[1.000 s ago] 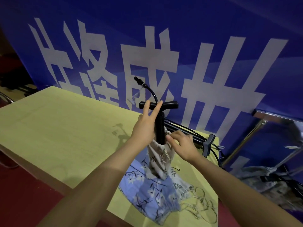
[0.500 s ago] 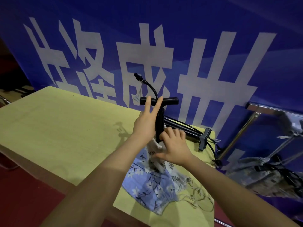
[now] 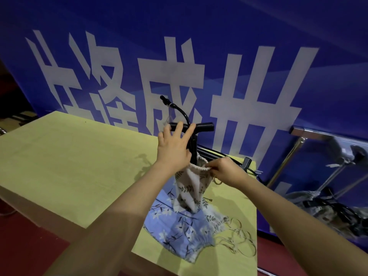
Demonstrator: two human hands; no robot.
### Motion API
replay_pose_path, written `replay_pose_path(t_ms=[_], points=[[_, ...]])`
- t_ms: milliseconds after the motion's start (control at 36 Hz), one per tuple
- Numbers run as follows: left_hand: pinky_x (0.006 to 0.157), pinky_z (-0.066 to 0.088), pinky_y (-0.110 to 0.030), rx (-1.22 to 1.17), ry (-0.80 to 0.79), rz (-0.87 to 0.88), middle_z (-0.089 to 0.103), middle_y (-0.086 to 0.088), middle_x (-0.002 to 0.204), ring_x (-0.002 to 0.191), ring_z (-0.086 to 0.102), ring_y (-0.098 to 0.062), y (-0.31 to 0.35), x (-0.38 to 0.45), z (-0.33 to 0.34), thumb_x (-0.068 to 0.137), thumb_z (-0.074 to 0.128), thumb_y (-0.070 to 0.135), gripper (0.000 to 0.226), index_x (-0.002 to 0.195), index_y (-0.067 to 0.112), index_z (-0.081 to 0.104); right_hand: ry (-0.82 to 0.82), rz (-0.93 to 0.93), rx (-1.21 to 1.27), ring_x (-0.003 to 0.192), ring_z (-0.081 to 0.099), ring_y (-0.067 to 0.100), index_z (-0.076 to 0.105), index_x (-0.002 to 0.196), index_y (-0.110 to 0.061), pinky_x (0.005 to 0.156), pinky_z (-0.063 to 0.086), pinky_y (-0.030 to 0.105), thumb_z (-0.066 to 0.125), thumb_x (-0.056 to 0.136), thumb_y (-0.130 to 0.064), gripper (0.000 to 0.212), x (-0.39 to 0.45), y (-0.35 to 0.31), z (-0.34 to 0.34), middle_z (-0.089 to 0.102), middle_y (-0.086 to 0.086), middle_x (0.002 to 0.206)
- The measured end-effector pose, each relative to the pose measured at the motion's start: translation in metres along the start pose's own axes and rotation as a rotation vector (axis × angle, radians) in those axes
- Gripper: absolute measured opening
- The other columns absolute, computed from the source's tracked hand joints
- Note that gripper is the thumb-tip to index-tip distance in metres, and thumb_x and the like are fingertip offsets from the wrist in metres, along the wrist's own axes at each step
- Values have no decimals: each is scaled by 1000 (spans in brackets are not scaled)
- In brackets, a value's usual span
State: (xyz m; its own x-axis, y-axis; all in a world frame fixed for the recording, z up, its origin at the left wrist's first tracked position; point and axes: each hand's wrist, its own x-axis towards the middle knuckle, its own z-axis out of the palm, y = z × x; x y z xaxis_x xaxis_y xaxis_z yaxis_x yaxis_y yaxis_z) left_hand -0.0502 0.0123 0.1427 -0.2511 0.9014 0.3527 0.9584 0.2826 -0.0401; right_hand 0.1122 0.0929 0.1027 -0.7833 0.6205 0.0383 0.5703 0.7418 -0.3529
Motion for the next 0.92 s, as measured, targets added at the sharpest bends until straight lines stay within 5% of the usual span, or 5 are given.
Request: replay_pose_path(t_ms=[139, 250, 556, 778, 917], points=[[101, 30, -50, -19, 144, 135, 52, -10, 126, 123, 40, -42, 4, 8, -10, 84, 56, 25, 50, 133, 22, 47, 161, 60, 68, 86, 65, 23, 66, 112, -8, 78, 55, 42, 46, 93, -5, 27, 1, 8, -15, 69, 9, 101], [93, 31, -38, 7, 93, 237, 48, -9, 121, 107, 50, -32, 5, 19, -23, 93, 46, 29, 44, 136, 26, 38, 350, 99, 270, 78, 63, 23, 66, 101, -5, 73, 51, 37, 49, 97, -15, 20, -1, 4, -25, 68, 10, 88], [77, 39, -33, 67, 68, 253, 56, -5, 121, 100, 54, -29, 14, 21, -38, 101, 38, 30, 42, 142, 25, 33, 352, 79, 284, 73, 53, 6, 62, 112, -10, 65, 40, 14, 40, 99, -10, 26, -3, 3, -49, 59, -4, 94], [83, 38, -32, 60, 80, 258, 57, -5, 117, 101, 56, -27, 23, 33, -51, 100, 42, 26, 39, 139, 25, 39, 618, 188, 882, 45, 55, 7, 62, 92, -6, 50, 48, 22, 50, 98, -25, 24, 3, -20, -72, 57, 3, 59], [87, 36, -35, 74, 3, 263, 57, -6, 115, 107, 55, -27, 20, 40, -49, 96, 45, 20, 36, 132, 25, 46, 734, 135, 1089, 55, 59, 15, 52, 84, -6, 54, 54, 24, 61, 91, -28, 24, 16, -36, -99, 55, 13, 68]])
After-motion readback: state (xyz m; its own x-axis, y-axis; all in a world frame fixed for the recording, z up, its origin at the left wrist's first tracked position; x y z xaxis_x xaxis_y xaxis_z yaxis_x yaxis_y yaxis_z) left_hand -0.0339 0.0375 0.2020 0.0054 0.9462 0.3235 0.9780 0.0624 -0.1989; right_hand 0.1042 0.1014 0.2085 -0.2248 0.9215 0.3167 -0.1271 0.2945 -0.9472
